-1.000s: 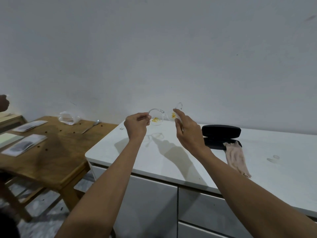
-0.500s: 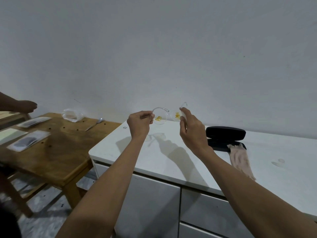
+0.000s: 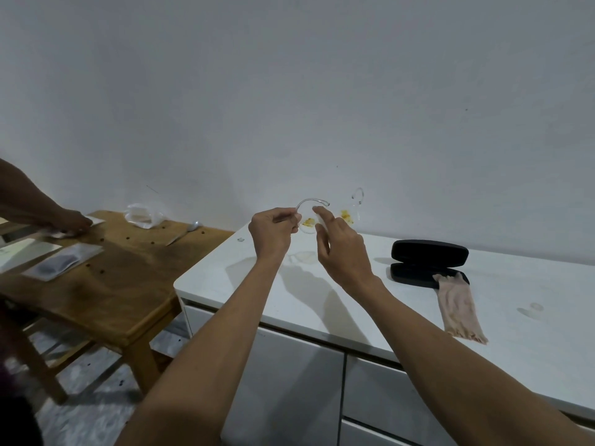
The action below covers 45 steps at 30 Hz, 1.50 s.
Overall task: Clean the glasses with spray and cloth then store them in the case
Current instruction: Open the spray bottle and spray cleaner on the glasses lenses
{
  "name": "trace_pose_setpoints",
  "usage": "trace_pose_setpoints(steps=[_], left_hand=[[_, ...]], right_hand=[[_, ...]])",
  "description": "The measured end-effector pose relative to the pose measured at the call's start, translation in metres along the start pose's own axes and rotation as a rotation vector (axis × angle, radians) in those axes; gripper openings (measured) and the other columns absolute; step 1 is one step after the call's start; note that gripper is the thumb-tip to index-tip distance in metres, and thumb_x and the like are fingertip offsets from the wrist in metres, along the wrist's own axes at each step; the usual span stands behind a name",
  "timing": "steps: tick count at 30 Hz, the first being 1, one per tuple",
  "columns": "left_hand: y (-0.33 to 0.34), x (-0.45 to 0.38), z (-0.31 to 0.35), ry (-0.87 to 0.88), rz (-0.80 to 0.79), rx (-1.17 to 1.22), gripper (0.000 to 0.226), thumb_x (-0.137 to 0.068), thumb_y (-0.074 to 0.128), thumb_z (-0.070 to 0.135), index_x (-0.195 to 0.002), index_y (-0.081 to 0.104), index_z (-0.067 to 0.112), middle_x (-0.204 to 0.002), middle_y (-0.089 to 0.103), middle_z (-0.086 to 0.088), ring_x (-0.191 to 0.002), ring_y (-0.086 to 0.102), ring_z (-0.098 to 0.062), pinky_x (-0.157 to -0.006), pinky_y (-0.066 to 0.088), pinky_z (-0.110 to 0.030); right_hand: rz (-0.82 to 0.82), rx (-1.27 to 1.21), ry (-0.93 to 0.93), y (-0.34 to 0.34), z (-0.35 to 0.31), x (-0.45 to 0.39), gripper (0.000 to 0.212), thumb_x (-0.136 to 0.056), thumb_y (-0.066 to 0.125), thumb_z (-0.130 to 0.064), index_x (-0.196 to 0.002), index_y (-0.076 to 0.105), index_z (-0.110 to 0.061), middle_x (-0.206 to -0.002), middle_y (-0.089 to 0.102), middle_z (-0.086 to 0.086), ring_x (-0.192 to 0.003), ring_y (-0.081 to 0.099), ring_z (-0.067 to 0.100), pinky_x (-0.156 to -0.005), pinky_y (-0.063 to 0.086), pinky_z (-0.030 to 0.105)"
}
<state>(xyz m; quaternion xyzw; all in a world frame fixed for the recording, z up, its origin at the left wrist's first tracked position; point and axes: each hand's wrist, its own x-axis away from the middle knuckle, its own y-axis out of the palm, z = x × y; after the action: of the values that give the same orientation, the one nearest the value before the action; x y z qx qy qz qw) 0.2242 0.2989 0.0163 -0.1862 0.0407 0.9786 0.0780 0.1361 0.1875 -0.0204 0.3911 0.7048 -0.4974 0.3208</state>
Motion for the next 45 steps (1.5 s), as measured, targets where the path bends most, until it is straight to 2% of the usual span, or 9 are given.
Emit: trace_pose_setpoints(steps=[5, 8, 12, 14, 19, 21, 27, 40, 45], left_hand=[[-0.001, 0.000, 0.000, -0.020, -0.013, 0.012, 0.015, -0.079, 0.083, 0.001, -0.093, 0.081, 0.003, -0.076, 0.077, -0.002, -0.062, 0.072, -0.015, -0.073, 0.064, -0.032], [-0.002, -0.002, 0.001, -0.017, -0.011, 0.022, 0.015, -0.079, 0.083, 0.000, -0.093, 0.080, 0.002, -0.074, 0.077, -0.003, -0.060, 0.071, -0.015, -0.074, 0.065, -0.033], [-0.005, -0.010, 0.002, -0.043, 0.007, 0.059, 0.013, -0.079, 0.082, -0.002, -0.091, 0.079, 0.001, -0.075, 0.076, -0.008, -0.060, 0.069, -0.018, -0.076, 0.064, -0.036], [-0.008, -0.014, 0.005, -0.051, 0.005, 0.088, 0.014, -0.079, 0.082, -0.003, -0.092, 0.079, -0.001, -0.077, 0.076, -0.011, -0.062, 0.069, -0.020, -0.076, 0.064, -0.036], [-0.011, -0.018, 0.015, -0.043, -0.043, 0.155, 0.016, -0.079, 0.080, -0.005, -0.096, 0.078, -0.005, -0.080, 0.075, -0.018, -0.059, 0.067, -0.019, -0.069, 0.062, -0.026], [-0.011, -0.019, 0.017, -0.043, -0.072, 0.165, 0.016, -0.080, 0.080, -0.006, -0.095, 0.077, -0.005, -0.079, 0.074, -0.017, -0.059, 0.066, -0.021, -0.070, 0.062, -0.027], [-0.010, -0.019, 0.017, -0.040, -0.102, 0.171, 0.016, -0.079, 0.080, -0.006, -0.095, 0.077, -0.004, -0.080, 0.074, -0.019, -0.060, 0.065, -0.023, -0.071, 0.062, -0.027], [0.003, -0.016, 0.023, -0.037, -0.138, 0.189, 0.013, -0.079, 0.081, -0.004, -0.091, 0.079, 0.000, -0.078, 0.075, -0.015, -0.061, 0.066, -0.023, -0.073, 0.062, -0.030], [0.010, -0.015, 0.028, -0.011, -0.154, 0.171, 0.012, -0.079, 0.081, -0.002, -0.090, 0.080, 0.004, -0.080, 0.076, -0.015, -0.064, 0.068, -0.024, -0.078, 0.064, -0.034]], right_hand=[[0.034, 0.018, 0.074, 0.001, 0.001, -0.002, 0.034, -0.105, 0.043, -0.022, -0.136, 0.053, -0.013, -0.101, 0.071, 0.014, -0.081, 0.067, 0.041, -0.064, 0.054, 0.046], [0.070, -0.031, 0.183, -0.005, -0.001, -0.001, 0.035, -0.106, 0.043, -0.022, -0.140, 0.051, -0.019, -0.109, 0.071, 0.009, -0.089, 0.066, 0.035, -0.073, 0.053, 0.044], [0.195, -0.195, 0.441, -0.018, 0.003, -0.004, 0.032, -0.107, 0.040, -0.023, -0.136, 0.053, -0.023, -0.067, 0.055, -0.003, -0.064, 0.055, 0.019, -0.067, 0.038, 0.032], [0.253, -0.352, 0.580, -0.023, 0.009, -0.005, 0.029, -0.106, 0.042, -0.025, -0.131, 0.057, -0.027, -0.058, 0.043, -0.004, -0.051, 0.042, 0.010, -0.062, 0.037, 0.031], [0.203, -1.019, 1.028, -0.037, 0.021, -0.020, 0.025, -0.104, 0.045, -0.029, -0.120, 0.065, -0.031, -0.075, 0.049, 0.006, -0.042, 0.029, 0.016, -0.043, 0.026, 0.021], [0.149, -1.187, 1.103, -0.043, 0.022, -0.025, 0.025, -0.103, 0.046, -0.027, -0.118, 0.066, -0.029, -0.073, 0.048, 0.004, -0.041, 0.026, 0.013, -0.041, 0.022, 0.019], [0.058, -1.474, 1.130, -0.047, 0.019, -0.028, 0.028, -0.104, 0.041, -0.024, -0.111, 0.067, -0.032, -0.061, 0.047, -0.003, -0.038, 0.025, 0.008, -0.035, 0.015, 0.018], [-0.017, -1.518, 1.166, -0.031, 0.009, -0.023, 0.012, -0.103, 0.046, -0.026, -0.100, 0.058, -0.027, -0.061, 0.045, -0.004, -0.037, 0.025, 0.006, -0.032, 0.015, 0.017], [-0.083, -1.592, 1.166, -0.018, -0.007, -0.027, 0.022, -0.106, 0.045, -0.031, -0.117, 0.064, -0.034, -0.061, 0.043, -0.005, -0.035, 0.024, 0.005, -0.031, 0.013, 0.017]])
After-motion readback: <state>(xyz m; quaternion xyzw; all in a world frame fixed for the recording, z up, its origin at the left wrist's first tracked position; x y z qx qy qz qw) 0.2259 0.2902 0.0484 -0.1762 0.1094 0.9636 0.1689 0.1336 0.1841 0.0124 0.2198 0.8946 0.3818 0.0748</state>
